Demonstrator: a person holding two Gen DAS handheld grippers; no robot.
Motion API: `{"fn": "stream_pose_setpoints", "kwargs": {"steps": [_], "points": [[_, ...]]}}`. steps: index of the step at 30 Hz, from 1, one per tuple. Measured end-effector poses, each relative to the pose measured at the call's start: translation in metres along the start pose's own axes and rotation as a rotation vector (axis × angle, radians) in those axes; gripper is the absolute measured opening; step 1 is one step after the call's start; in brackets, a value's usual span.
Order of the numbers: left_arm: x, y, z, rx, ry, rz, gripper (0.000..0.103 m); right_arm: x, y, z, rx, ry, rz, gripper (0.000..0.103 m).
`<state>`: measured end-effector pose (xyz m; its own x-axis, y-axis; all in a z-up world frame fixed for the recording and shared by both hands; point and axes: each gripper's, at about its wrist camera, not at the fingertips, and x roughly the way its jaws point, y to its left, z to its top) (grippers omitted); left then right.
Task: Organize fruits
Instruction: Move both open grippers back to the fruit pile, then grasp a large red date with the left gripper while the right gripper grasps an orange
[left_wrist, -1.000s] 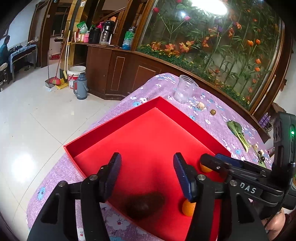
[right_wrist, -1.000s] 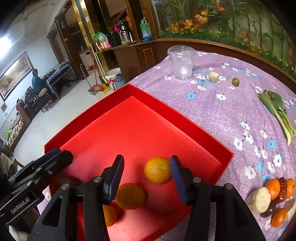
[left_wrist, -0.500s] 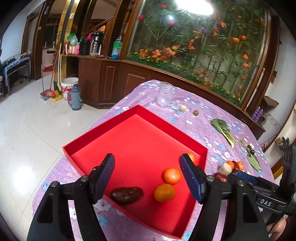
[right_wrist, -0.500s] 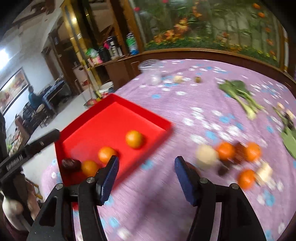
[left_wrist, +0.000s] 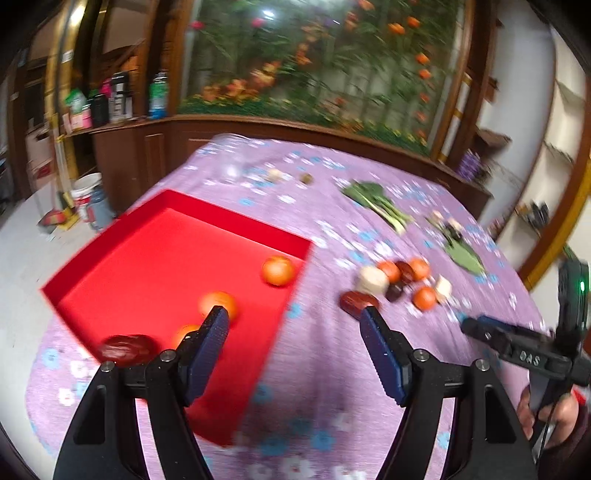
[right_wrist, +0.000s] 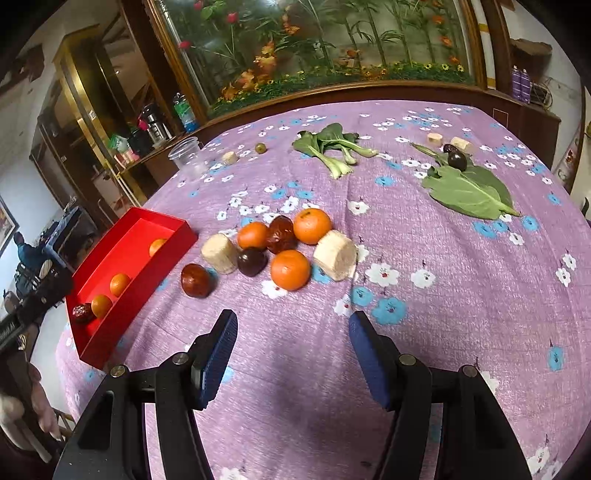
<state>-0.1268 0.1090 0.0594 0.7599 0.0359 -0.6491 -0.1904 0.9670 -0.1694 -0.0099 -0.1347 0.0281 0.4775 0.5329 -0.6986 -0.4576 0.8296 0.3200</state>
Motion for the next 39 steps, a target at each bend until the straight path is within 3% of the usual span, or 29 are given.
{"fn": "stream_pose_setpoints", "kwargs": {"steps": [12,21,23,24,28,36,39], "points": [[0.059,-0.054,0.0,0.228,0.085,-0.079,0.073,0.025,-0.005,0.011,-0.002,0.029,0.05,0.068],[0.109,-0.055,0.015,0.259,0.176,-0.164,0.069,0.046,0.007,0.02,-0.053,0.066,0.076,0.068],[0.114,-0.054,0.015,0.26,0.184,-0.173,0.05,0.052,0.006,0.023,-0.041,0.075,0.074,0.067],[0.117,-0.052,0.015,0.253,0.195,-0.178,0.047,0.055,0.005,0.024,-0.034,0.078,0.073,0.066],[0.122,-0.045,0.016,0.205,0.198,-0.209,0.047,0.065,0.002,0.026,-0.011,0.097,0.075,0.06],[0.13,-0.057,0.009,0.259,0.215,-0.187,0.055,0.072,0.011,0.03,-0.058,0.078,0.029,0.06],[0.129,-0.057,0.009,0.251,0.213,-0.192,0.055,0.073,0.015,0.029,-0.084,0.068,-0.005,0.054]]}}
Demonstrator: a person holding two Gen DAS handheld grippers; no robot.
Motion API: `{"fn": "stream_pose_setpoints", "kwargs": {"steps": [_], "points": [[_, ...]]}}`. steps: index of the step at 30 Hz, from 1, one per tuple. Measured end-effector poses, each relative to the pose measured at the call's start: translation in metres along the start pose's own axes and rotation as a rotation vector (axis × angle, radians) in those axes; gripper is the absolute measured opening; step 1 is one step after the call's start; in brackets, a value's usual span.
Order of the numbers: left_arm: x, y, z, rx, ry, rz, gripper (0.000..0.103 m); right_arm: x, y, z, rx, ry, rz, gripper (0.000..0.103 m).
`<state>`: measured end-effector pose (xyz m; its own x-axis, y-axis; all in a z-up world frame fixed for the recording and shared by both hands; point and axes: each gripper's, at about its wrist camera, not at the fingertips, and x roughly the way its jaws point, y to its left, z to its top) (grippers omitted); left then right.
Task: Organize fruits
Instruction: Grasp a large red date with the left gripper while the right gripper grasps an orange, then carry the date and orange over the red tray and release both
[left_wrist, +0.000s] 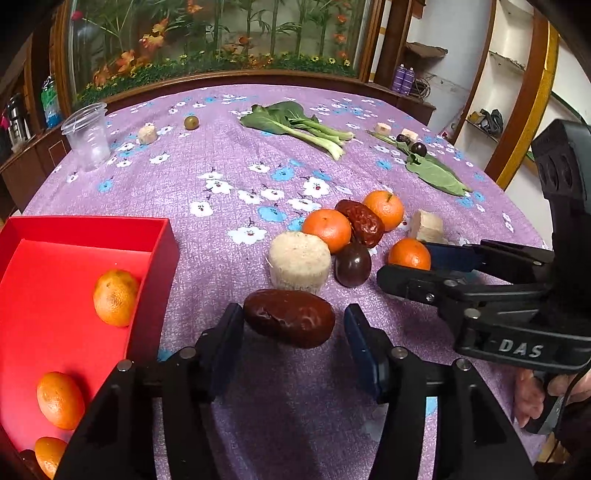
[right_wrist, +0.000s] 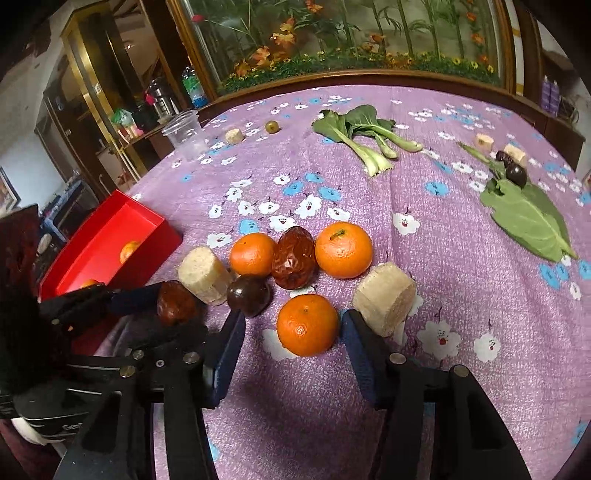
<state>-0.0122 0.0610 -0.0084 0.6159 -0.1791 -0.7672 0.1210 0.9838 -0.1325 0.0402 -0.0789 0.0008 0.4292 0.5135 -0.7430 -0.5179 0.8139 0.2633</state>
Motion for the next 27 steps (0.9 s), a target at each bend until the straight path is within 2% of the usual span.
{"fn": "stream_pose_setpoints", "kwargs": {"steps": [2,5,10,20,22,25,27], "points": [[-0.001,0.001,0.0,-0.007,-0.005,0.018,0.048,0.001,0.002,0.0,-0.014,-0.005,-0.025,0.045],[-0.002,0.003,-0.001,-0.021,-0.011,0.011,0.048,0.001,0.004,-0.001,-0.03,-0.008,-0.058,0.035],[-0.004,0.012,-0.001,-0.059,-0.028,-0.025,0.048,-0.003,0.004,-0.003,-0.018,-0.004,-0.056,0.034],[-0.025,0.012,-0.004,-0.068,-0.123,-0.013,0.048,-0.042,0.016,-0.02,-0.004,-0.042,-0.04,0.034],[-0.034,0.015,-0.007,-0.1,-0.146,-0.016,0.048,-0.05,0.021,-0.02,-0.009,-0.055,-0.037,0.034],[-0.055,0.027,-0.015,-0.199,-0.186,-0.077,0.048,-0.063,0.032,-0.021,-0.027,-0.079,-0.032,0.034],[-0.071,0.032,-0.021,-0.225,-0.207,-0.068,0.048,-0.069,0.041,-0.022,-0.046,-0.087,-0.025,0.034]]}}
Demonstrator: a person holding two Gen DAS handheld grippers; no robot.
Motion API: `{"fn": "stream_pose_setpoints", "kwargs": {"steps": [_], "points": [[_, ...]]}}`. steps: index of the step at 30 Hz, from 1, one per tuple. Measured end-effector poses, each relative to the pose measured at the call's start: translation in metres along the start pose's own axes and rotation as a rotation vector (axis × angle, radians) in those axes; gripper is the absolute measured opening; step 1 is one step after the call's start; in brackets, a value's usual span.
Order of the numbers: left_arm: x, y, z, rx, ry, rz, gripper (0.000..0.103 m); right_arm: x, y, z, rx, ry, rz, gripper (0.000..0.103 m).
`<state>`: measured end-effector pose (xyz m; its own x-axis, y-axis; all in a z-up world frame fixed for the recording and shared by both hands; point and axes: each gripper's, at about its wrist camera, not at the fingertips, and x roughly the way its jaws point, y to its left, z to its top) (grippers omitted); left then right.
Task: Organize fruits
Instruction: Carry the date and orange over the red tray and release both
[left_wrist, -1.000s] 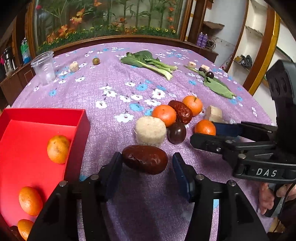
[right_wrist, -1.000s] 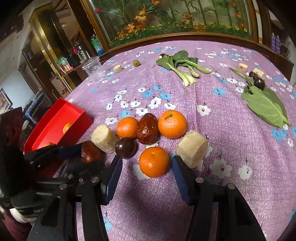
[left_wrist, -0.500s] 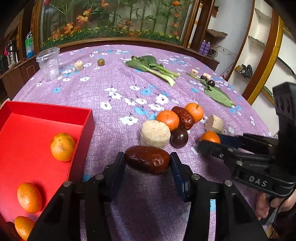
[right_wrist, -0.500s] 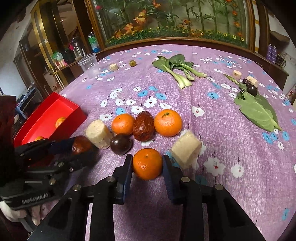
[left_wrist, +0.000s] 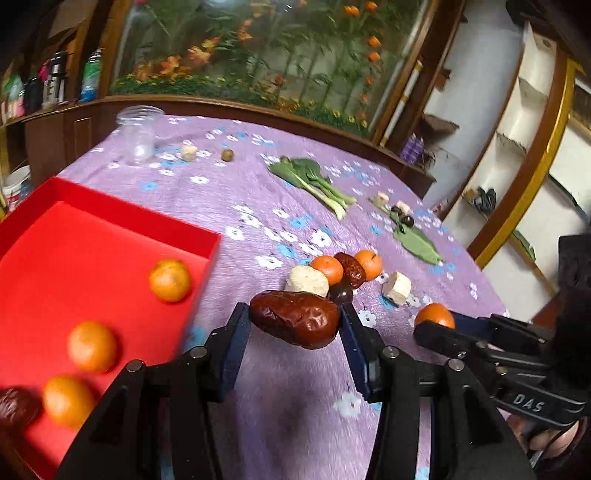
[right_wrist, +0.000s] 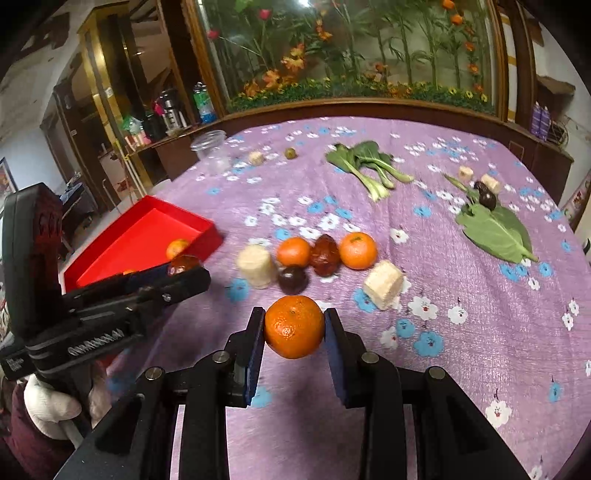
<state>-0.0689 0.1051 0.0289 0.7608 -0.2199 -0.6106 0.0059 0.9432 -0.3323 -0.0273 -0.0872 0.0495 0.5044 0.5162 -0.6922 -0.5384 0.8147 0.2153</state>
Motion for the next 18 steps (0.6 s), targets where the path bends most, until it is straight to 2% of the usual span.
{"fn": "stream_pose_setpoints", "kwargs": {"steps": [3,8,12,18], "points": [[-0.026,0.008,0.0,-0.027,-0.043,0.023,0.048,-0.005,0.014,-0.001,-0.028,-0.008,0.011,0.034],[-0.07,0.022,-0.001,-0.032,-0.131,0.161,0.048,-0.008,0.037,-0.002,-0.06,-0.016,0.043,0.034],[-0.084,0.031,-0.005,-0.031,-0.151,0.259,0.048,-0.005,0.056,-0.004,-0.087,-0.009,0.064,0.034],[-0.089,0.043,-0.011,-0.057,-0.133,0.279,0.048,-0.002,0.071,-0.009,-0.085,-0.004,0.096,0.034]]}}
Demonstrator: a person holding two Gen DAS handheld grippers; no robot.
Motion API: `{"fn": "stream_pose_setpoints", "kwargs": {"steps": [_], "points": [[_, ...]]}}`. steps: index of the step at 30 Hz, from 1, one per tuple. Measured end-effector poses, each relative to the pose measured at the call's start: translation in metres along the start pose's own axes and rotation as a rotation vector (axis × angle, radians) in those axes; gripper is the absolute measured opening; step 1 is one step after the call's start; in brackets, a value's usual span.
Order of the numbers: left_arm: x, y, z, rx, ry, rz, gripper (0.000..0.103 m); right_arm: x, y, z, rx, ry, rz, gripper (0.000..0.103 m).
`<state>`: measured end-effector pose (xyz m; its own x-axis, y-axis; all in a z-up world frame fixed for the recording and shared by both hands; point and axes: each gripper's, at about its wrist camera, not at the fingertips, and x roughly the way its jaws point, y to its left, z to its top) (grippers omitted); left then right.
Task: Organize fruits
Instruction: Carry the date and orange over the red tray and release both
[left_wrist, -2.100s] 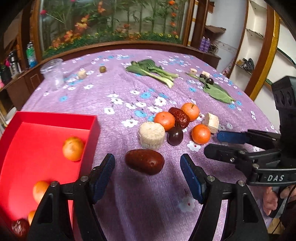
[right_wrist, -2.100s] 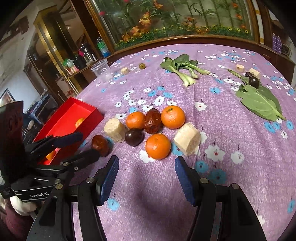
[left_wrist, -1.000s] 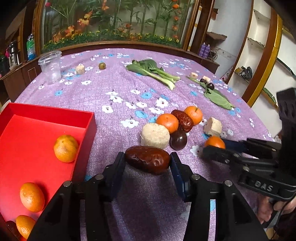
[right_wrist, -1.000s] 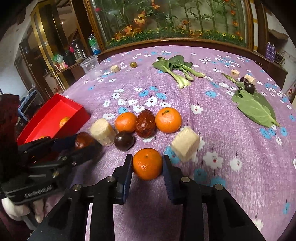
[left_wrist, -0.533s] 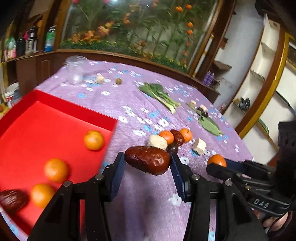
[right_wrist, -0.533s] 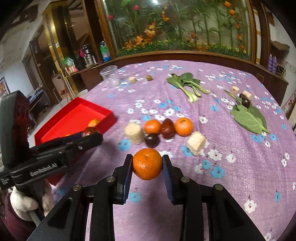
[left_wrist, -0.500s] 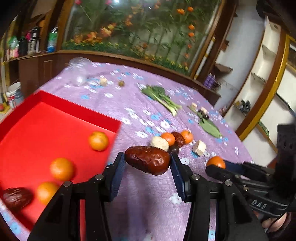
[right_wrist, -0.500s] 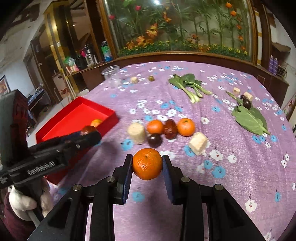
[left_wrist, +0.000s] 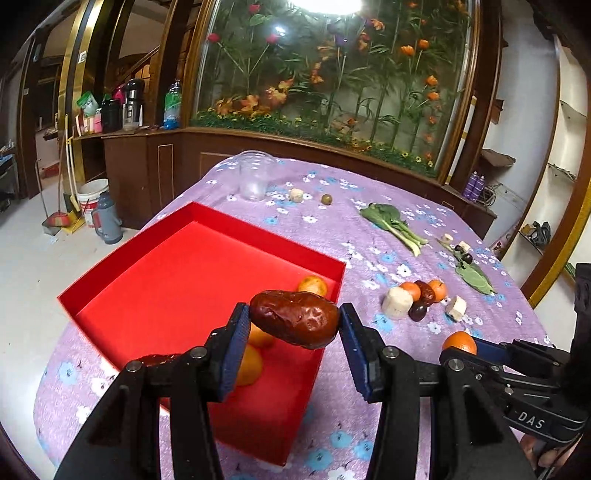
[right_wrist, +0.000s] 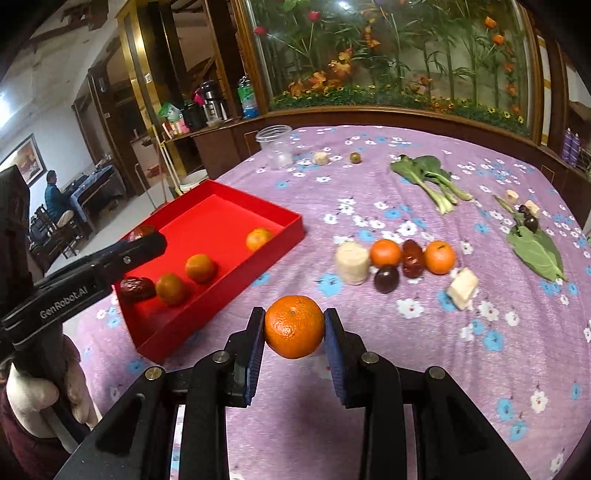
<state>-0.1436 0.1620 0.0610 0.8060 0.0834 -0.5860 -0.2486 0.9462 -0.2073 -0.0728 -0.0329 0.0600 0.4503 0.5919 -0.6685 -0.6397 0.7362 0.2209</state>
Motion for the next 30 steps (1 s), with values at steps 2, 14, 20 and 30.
{"fn": "stream_pose_setpoints", "kwargs": {"steps": [2,14,20,30], "points": [[-0.001,0.001,-0.003,-0.003,0.007,0.0,0.048,0.001,0.004,-0.003,0.004,0.003,0.013,0.035],[-0.008,0.002,-0.01,-0.009,0.035,0.034,0.048,-0.002,0.015,-0.009,-0.002,0.015,0.032,0.035],[-0.011,0.016,-0.01,-0.021,0.029,0.056,0.048,0.008,0.028,-0.003,-0.033,0.033,0.038,0.035],[-0.009,0.074,0.007,-0.085,0.006,0.131,0.048,0.033,0.058,0.025,-0.08,0.043,0.069,0.035]]}}
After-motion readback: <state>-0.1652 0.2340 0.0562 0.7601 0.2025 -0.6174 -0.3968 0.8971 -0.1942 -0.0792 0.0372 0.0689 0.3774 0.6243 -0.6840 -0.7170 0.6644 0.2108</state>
